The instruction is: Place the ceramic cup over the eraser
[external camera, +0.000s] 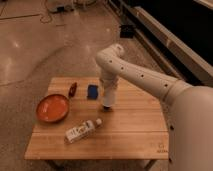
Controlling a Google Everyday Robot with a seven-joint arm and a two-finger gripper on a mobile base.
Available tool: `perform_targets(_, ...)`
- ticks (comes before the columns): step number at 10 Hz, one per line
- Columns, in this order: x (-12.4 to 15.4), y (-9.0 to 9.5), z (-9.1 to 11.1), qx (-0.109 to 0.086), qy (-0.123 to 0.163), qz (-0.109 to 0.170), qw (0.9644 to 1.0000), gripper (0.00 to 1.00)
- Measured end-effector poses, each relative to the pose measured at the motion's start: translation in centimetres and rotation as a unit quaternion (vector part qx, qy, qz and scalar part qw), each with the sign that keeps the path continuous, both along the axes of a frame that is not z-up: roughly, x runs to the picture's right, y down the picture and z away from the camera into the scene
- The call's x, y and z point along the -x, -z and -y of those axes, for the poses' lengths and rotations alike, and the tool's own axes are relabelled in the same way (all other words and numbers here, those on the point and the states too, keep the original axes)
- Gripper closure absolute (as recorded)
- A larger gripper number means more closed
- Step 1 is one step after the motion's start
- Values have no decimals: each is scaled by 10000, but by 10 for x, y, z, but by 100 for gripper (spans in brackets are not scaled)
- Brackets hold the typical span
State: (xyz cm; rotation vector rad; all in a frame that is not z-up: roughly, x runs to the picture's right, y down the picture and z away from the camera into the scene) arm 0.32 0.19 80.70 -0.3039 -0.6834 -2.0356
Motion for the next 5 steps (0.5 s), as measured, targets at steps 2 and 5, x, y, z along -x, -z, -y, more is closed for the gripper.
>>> perform_targets(2, 3, -1, 1, 44, -50, 51, 10000, 20)
perform_targets(5, 0, 5, 9, 87, -351, 408, 9985, 23)
